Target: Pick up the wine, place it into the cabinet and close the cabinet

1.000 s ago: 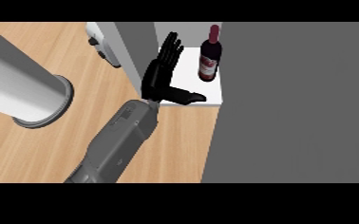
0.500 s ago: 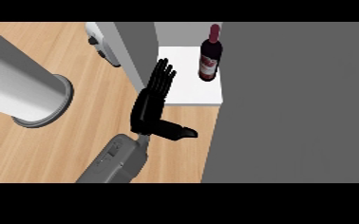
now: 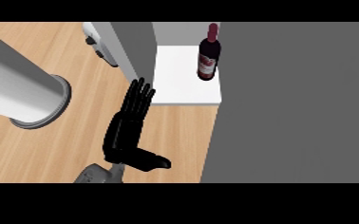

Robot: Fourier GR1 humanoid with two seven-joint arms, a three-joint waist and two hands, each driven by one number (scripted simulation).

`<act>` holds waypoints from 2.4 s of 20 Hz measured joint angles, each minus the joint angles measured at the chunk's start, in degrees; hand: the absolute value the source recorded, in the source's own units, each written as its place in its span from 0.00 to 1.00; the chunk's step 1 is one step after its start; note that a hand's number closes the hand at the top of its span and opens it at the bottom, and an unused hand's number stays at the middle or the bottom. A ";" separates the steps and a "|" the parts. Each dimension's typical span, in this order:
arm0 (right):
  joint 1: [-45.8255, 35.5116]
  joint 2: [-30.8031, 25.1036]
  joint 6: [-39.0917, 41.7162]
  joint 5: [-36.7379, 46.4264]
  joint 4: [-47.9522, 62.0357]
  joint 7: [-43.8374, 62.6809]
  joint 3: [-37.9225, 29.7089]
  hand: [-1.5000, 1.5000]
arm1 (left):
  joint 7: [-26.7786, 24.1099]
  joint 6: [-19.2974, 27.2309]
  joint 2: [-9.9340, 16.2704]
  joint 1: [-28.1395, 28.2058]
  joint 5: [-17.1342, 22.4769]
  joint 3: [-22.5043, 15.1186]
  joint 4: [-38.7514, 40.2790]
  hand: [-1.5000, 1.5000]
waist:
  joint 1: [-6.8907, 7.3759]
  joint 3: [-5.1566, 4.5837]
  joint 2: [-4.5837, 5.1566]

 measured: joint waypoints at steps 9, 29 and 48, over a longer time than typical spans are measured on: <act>0.22 -4.28 8.96 -0.42 0.42 -1.64 4.99 1.00 | -2.50 -5.05 7.42 8.35 1.44 4.37 -6.28 0.00 | 0.09 -0.01 0.03; -6.76 -5.23 13.22 0.29 0.24 5.26 13.76 1.00 | -0.80 -17.01 20.62 14.37 9.35 19.26 -8.83 0.00 | 0.53 -0.20 0.23; -29.34 8.29 12.15 -0.98 5.07 20.24 9.25 1.00 | 1.98 -23.55 25.03 12.52 13.37 24.39 -6.19 0.00 | 3.64 -0.48 0.77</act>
